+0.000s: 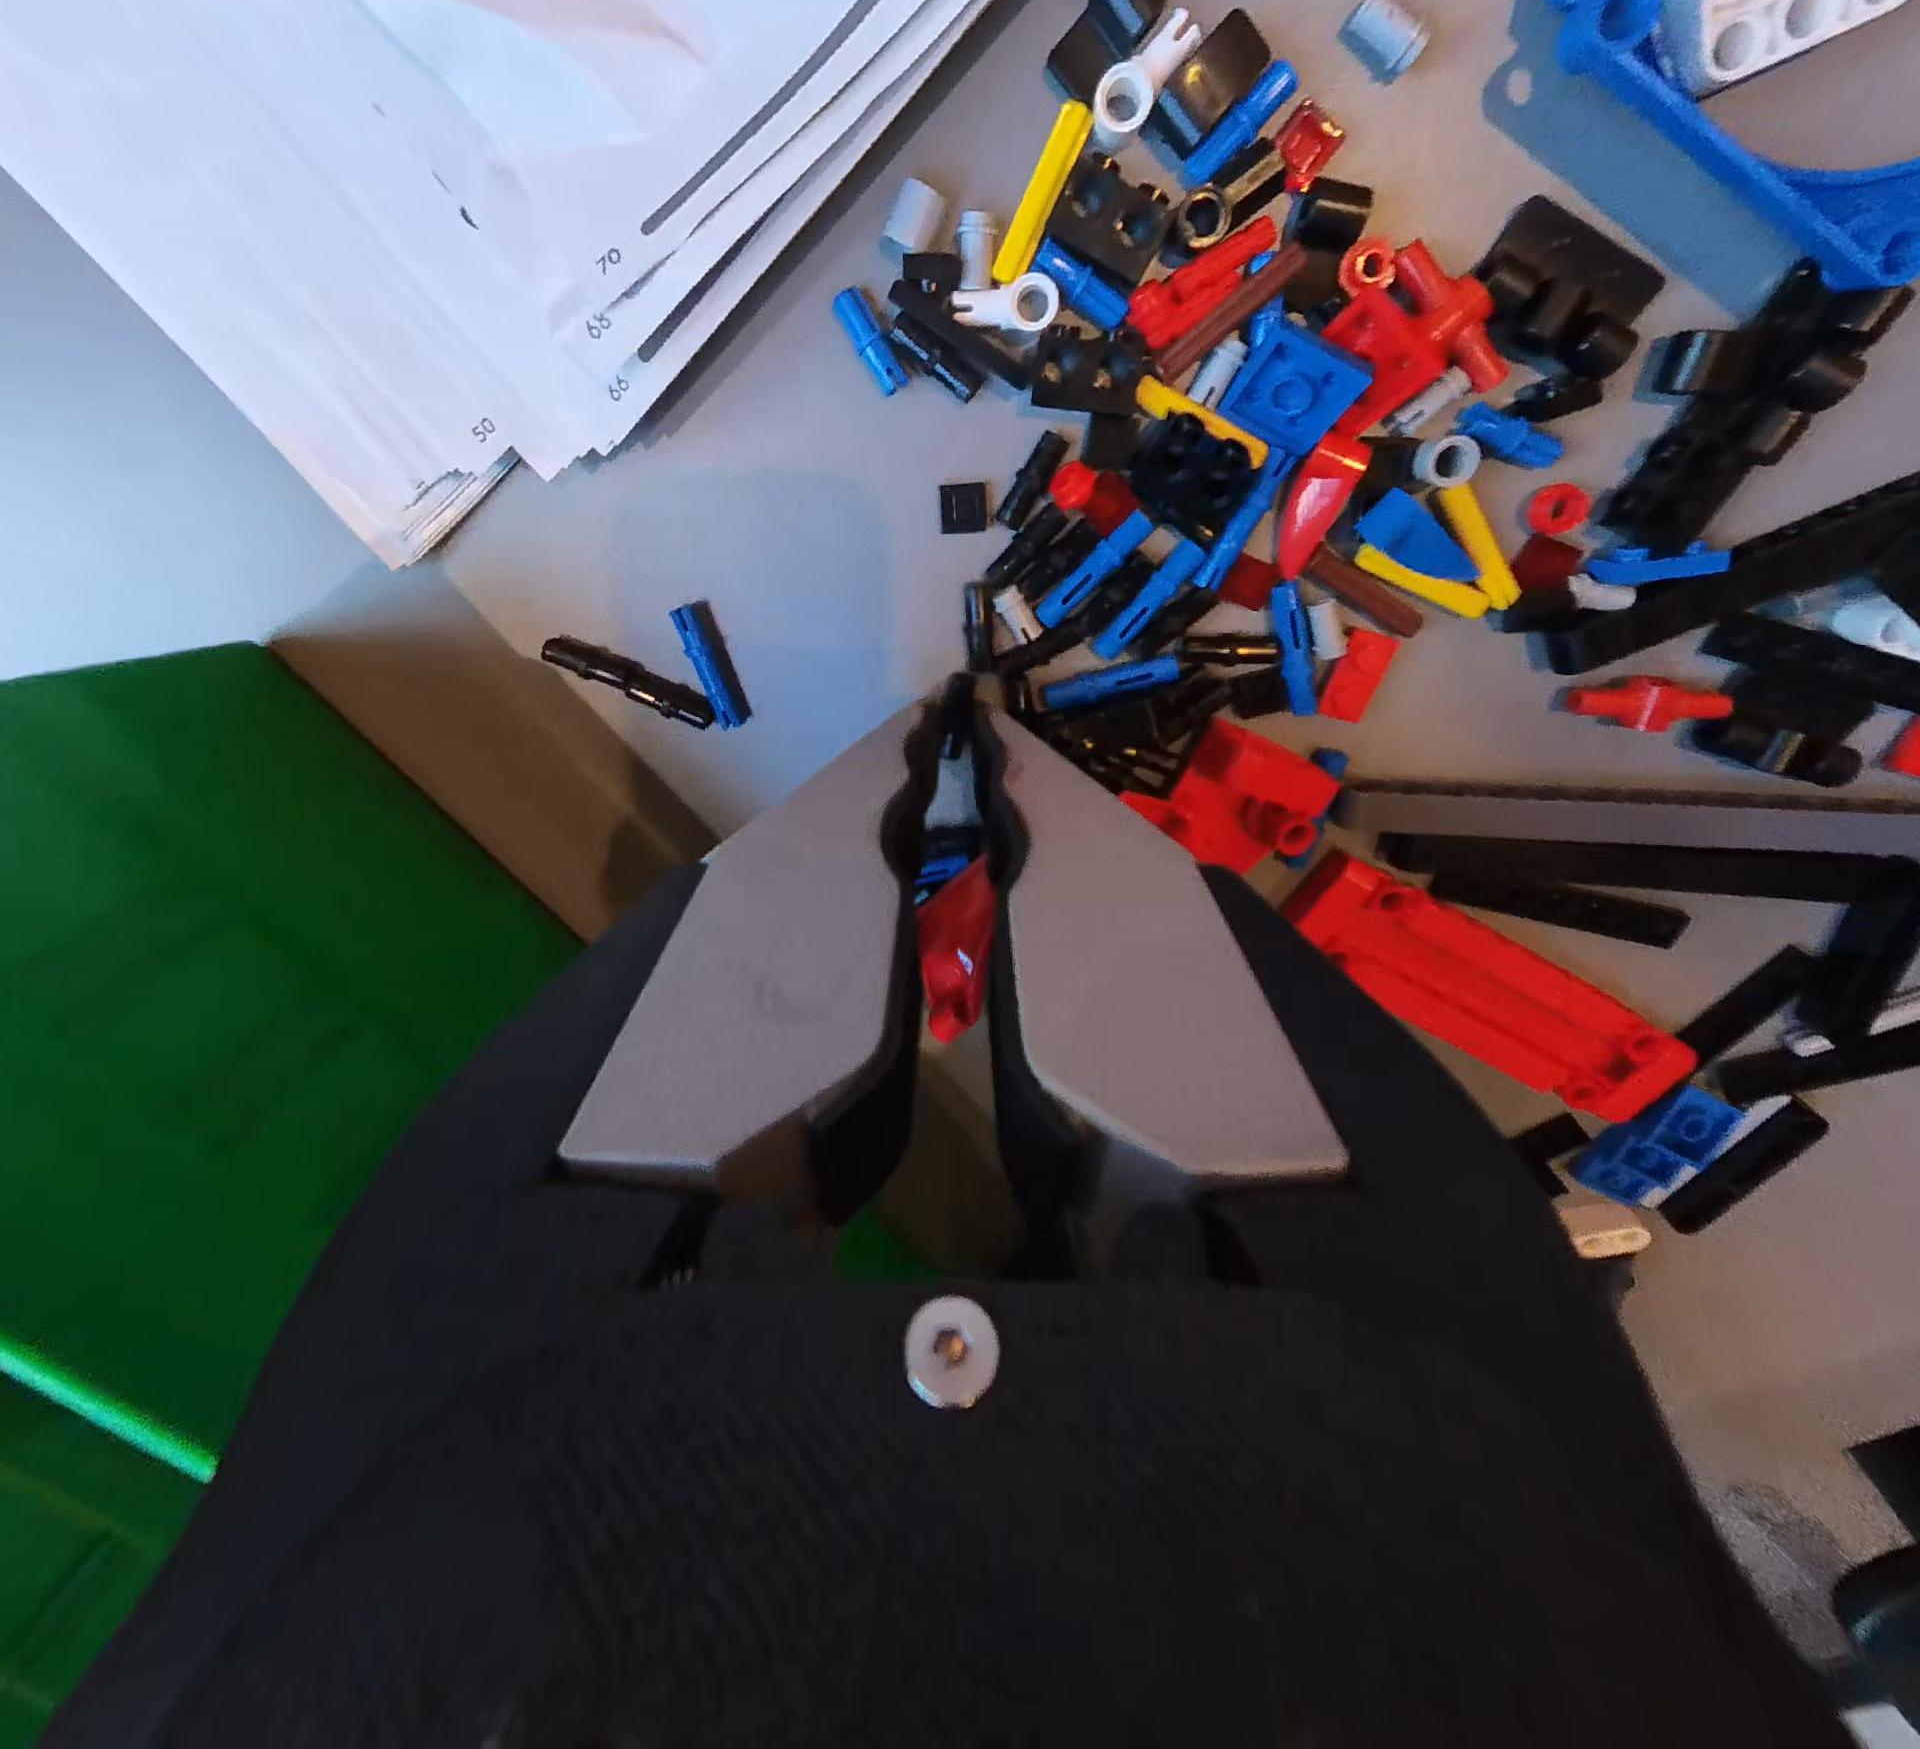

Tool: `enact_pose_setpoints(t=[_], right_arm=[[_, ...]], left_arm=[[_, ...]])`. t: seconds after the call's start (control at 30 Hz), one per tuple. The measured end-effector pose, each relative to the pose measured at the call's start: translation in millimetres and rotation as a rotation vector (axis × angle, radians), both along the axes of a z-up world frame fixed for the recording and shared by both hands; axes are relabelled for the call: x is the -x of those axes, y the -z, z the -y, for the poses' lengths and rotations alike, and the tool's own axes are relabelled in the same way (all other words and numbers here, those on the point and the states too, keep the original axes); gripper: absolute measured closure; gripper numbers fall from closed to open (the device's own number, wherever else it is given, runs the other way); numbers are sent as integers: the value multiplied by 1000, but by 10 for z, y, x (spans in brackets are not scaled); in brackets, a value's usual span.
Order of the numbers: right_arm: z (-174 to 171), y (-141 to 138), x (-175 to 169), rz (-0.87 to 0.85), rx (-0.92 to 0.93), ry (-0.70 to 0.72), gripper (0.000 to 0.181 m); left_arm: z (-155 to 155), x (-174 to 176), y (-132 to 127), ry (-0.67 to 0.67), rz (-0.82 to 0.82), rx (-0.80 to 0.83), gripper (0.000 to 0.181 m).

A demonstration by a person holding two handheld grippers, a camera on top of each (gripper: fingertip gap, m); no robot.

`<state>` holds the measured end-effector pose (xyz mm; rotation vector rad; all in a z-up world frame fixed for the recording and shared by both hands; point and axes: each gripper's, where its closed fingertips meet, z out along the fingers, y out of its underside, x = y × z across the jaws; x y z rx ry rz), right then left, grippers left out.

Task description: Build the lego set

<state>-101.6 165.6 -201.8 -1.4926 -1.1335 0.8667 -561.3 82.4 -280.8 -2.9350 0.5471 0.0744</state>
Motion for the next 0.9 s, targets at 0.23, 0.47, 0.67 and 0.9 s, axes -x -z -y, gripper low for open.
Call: enact_pose_setpoints(t=[0.23,0.47,0.67,0.9], right_arm=[[-1,-13,-9,-12,8,-3,160],[32,-21,-6,-8,-6,-16,160],[34,-20,-4,-4,-15,-14,160],[61,-44,-13,-13,-22,-17,160]], left_arm=[[-9,94,-100,-13,-57,-24,179],[13,-999,-697,140,73,-226,178],[340,-2507,-596,373,287,-271,179],[566,-2886,-104,379,267,-188,178]])
